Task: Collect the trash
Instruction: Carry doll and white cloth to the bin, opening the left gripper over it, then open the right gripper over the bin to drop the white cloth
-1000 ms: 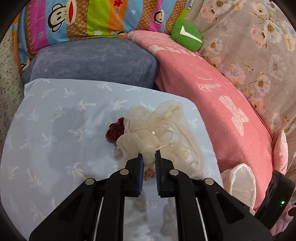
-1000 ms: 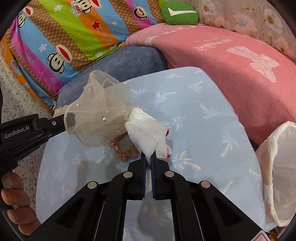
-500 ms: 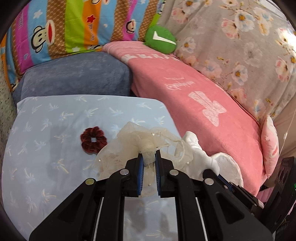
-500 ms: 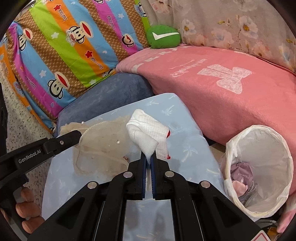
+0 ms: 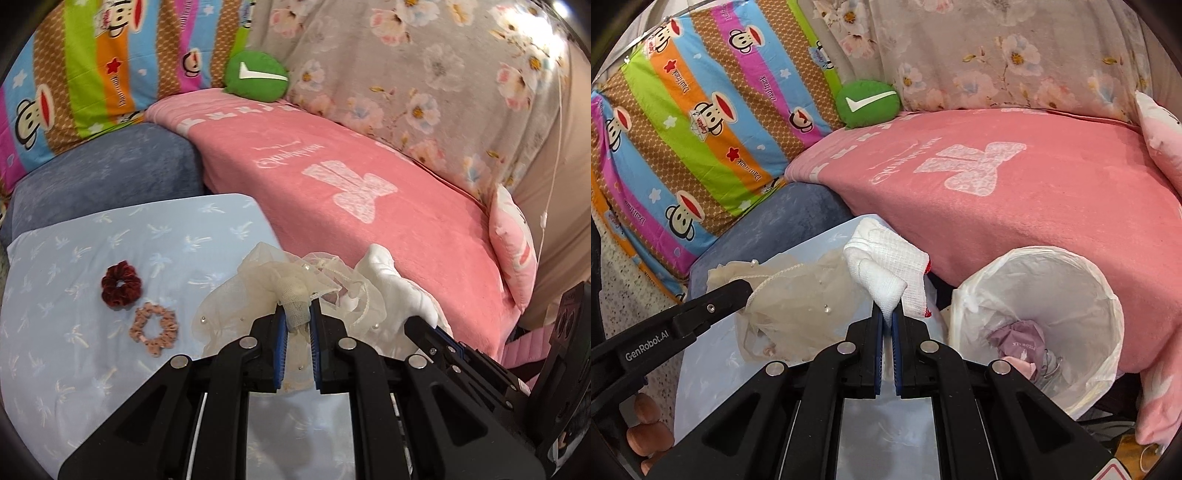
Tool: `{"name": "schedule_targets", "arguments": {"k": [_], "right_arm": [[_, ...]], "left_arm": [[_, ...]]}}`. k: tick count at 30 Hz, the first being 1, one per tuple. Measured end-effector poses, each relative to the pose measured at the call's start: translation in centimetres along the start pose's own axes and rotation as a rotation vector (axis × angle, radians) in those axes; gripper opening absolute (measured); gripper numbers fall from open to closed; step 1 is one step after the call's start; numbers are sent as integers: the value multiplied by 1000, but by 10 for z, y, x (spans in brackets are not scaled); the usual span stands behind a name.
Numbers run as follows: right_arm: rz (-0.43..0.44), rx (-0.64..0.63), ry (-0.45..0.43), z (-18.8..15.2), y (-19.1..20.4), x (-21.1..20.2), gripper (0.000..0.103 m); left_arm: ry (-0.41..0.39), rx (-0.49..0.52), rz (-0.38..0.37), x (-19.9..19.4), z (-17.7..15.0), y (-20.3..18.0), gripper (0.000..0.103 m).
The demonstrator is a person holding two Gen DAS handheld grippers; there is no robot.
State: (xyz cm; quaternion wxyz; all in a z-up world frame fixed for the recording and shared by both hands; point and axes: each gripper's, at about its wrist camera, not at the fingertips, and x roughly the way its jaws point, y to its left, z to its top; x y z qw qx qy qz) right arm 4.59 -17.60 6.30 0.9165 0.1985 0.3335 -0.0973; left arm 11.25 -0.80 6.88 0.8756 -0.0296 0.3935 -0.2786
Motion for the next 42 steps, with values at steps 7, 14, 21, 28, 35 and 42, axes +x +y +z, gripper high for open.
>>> {"name": "schedule_targets", "arguments": {"k": [7, 14, 21, 28, 35, 42], "right_arm": [[-35, 50, -14, -2, -44, -15, 4], [-63, 108, -24, -4, -83, -24, 4], [-86, 154, -28, -4, -111, -26, 4], [-106, 178, -27, -3, -128, -24, 4], [-119, 191, -16, -3, -137, -19, 4], [-115, 178, -13, -4, -132, -15, 10]], "left_arm": [[36, 56, -51, 13, -3, -41, 11], [67, 118, -93, 28, -6, -78, 11], [102, 185, -138, 44, -8, -108, 13], [121, 211, -155, 55, -7, -125, 13], [130, 159, -147, 63, -5, -122, 60], [110, 180, -106, 62, -6, -118, 61]]}}
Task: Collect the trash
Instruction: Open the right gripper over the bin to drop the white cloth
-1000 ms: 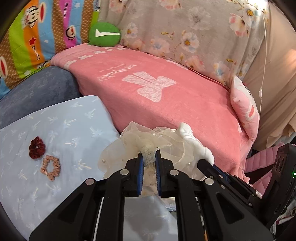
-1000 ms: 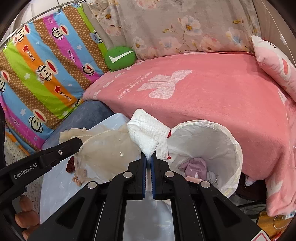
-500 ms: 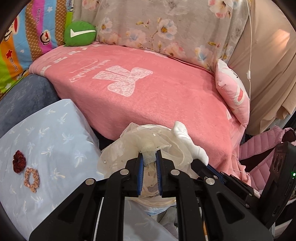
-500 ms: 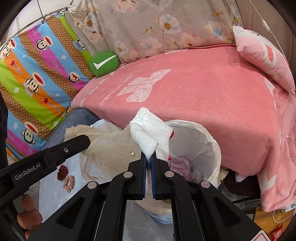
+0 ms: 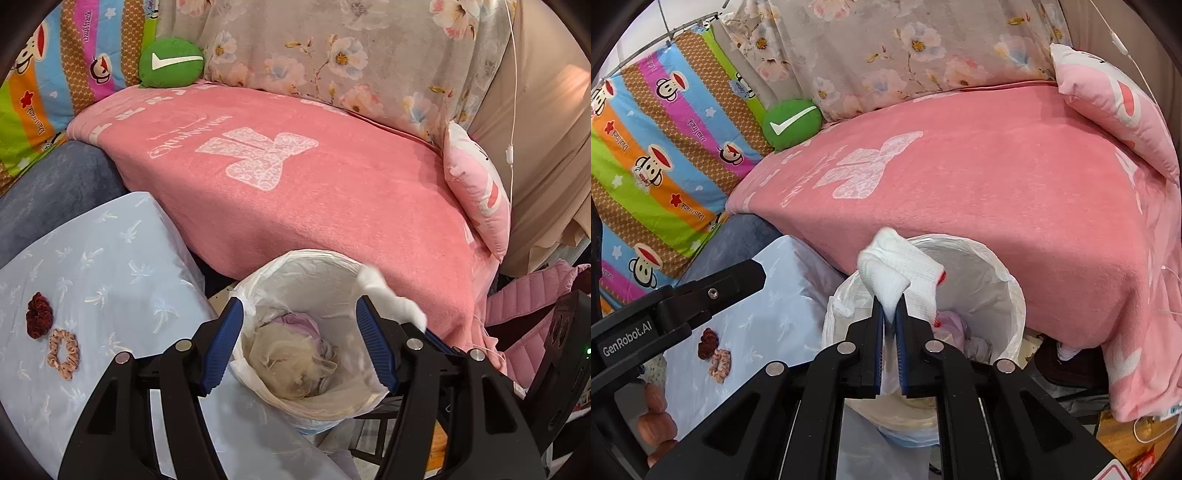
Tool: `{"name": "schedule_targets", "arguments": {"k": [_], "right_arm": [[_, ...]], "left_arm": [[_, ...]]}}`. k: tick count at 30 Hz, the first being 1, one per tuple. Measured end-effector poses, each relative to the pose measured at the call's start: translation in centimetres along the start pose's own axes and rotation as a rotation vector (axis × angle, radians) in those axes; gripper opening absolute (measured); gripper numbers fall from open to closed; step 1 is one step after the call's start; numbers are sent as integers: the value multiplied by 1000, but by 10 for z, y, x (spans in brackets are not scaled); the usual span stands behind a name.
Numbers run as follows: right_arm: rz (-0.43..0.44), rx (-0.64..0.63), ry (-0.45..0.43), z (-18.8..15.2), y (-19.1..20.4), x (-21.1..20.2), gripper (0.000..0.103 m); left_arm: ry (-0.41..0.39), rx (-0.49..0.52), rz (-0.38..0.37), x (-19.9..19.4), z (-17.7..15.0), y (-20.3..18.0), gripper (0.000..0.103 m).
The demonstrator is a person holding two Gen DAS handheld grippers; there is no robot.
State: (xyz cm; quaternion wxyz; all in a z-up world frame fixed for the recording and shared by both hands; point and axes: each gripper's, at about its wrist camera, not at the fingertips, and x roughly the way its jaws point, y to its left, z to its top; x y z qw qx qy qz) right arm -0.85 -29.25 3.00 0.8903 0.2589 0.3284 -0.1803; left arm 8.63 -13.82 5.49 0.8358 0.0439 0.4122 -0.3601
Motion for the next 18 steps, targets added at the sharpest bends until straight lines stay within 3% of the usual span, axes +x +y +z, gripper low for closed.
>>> {"name": "schedule_targets", "arguments": {"k": [7, 14, 18], "right_arm": [[7, -25, 3, -1, 11, 1, 17], [15, -45, 18, -3, 22, 5, 17], [23, -61, 17, -5, 29, 5, 29]], "left_arm": [[-9, -5, 45, -1, -5, 10, 62], [-13, -21, 68, -4, -9, 21, 63], [-14, -35, 75, -6, -11, 28, 63]]}}
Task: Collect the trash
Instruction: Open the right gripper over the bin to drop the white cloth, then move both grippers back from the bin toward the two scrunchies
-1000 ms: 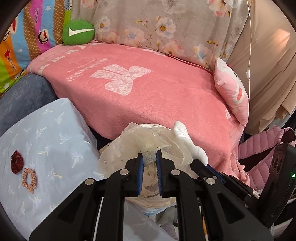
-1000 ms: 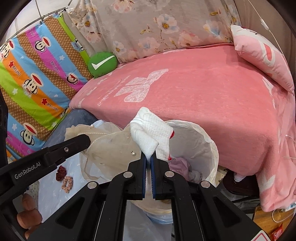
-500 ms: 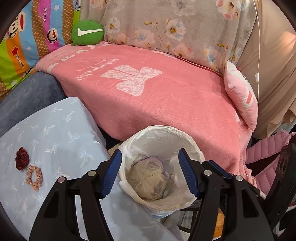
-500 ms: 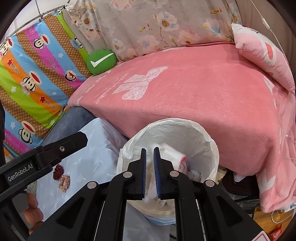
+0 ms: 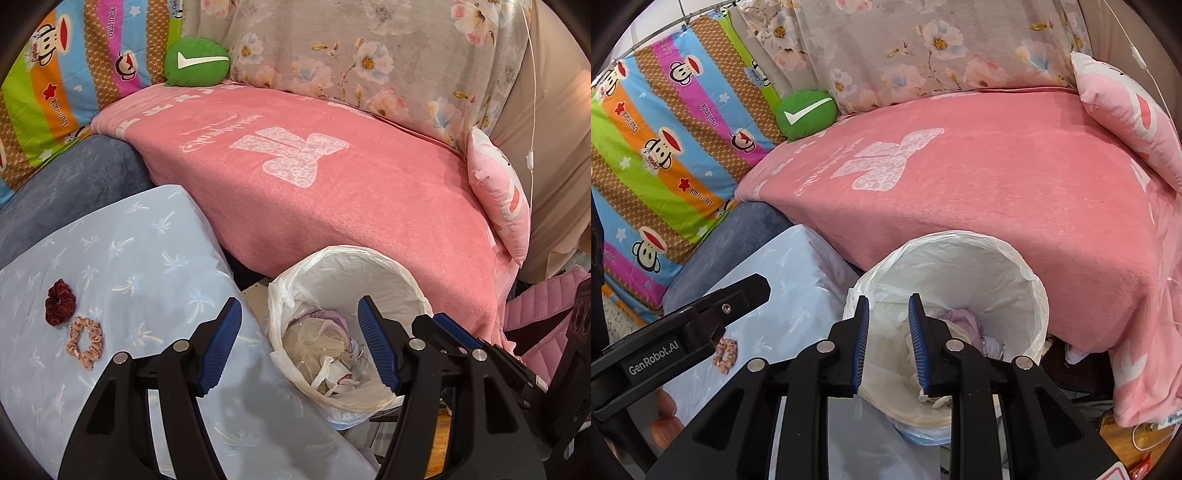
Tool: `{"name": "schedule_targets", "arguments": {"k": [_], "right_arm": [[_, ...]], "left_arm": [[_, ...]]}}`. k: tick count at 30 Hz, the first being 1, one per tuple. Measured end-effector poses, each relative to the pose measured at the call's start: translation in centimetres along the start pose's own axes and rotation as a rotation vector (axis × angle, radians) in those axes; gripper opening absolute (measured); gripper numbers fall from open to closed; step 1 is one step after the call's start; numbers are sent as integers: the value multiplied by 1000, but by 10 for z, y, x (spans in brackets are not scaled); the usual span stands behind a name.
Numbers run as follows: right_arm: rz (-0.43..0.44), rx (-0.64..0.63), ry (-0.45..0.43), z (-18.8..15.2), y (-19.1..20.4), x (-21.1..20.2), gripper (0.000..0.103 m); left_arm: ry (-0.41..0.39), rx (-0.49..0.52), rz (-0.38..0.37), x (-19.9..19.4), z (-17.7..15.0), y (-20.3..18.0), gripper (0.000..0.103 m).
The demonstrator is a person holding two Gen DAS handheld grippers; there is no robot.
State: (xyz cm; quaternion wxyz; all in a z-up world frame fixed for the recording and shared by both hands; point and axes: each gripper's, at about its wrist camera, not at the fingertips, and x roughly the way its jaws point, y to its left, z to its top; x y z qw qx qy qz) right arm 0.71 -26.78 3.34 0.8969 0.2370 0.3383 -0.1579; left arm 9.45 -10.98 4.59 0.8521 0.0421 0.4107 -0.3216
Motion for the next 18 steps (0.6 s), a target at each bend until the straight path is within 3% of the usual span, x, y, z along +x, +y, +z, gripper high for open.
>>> {"name": "schedule_targets", "arguments": {"k": [18], "right_arm": [[24, -111, 70, -16, 48, 18, 31]], "left_arm": [[-2, -65, 68, -5, -13, 45, 62]]}}
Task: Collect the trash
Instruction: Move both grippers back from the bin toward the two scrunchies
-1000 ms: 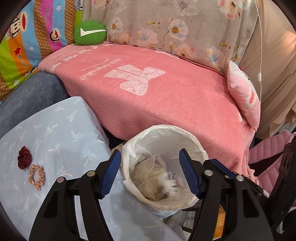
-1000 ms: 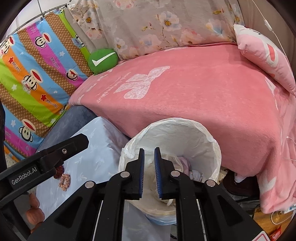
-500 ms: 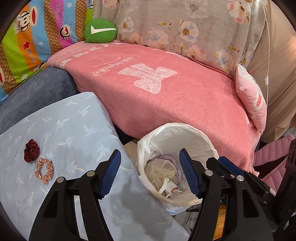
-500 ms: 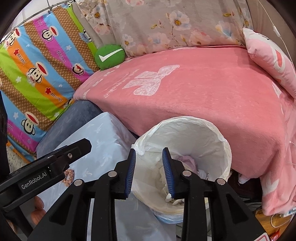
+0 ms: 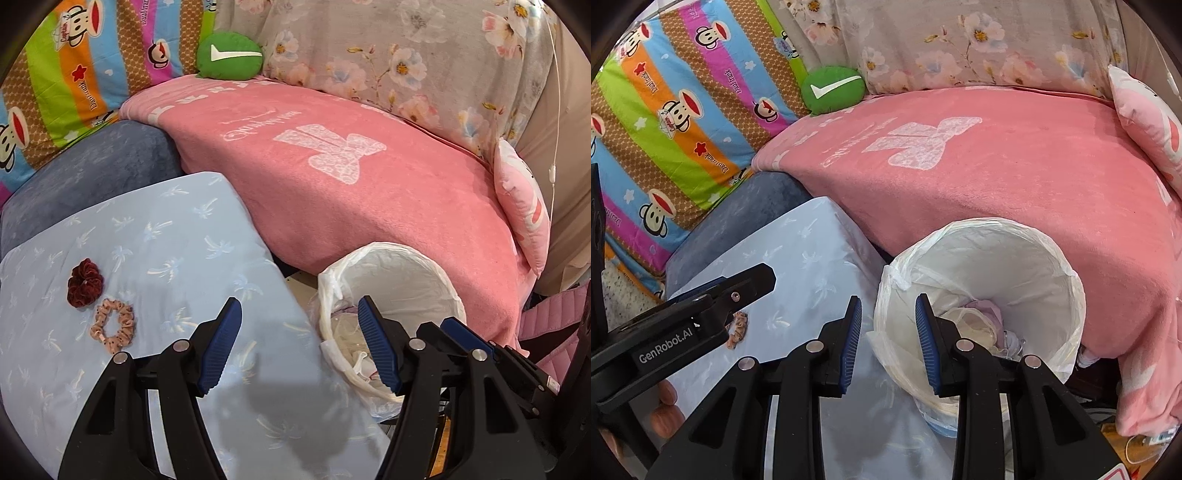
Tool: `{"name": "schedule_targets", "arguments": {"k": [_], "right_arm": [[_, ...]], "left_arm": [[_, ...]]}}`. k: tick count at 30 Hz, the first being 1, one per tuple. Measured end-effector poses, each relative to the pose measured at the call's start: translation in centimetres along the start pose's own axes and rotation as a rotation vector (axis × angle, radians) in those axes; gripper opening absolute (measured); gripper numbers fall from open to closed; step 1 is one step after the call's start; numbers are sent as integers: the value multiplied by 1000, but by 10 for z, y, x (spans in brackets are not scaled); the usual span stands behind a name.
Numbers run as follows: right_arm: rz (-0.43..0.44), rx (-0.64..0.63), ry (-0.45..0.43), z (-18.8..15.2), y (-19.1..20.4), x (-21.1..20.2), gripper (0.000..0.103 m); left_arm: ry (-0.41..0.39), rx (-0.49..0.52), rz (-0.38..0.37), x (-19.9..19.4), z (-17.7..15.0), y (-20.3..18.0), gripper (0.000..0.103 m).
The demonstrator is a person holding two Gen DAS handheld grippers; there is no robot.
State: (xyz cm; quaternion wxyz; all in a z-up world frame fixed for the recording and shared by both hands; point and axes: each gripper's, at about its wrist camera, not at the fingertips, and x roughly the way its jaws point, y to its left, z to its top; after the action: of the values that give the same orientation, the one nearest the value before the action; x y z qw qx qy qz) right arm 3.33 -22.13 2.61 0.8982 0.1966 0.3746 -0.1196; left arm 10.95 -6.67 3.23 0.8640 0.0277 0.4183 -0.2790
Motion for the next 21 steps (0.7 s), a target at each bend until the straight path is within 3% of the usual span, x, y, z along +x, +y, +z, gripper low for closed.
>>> {"name": "schedule_targets", "arguments": {"k": [21], "right_arm": [[71, -134, 72, -13, 81, 32, 38]], "left_arm": [[-10, -132, 123, -9, -17, 87, 62]]}}
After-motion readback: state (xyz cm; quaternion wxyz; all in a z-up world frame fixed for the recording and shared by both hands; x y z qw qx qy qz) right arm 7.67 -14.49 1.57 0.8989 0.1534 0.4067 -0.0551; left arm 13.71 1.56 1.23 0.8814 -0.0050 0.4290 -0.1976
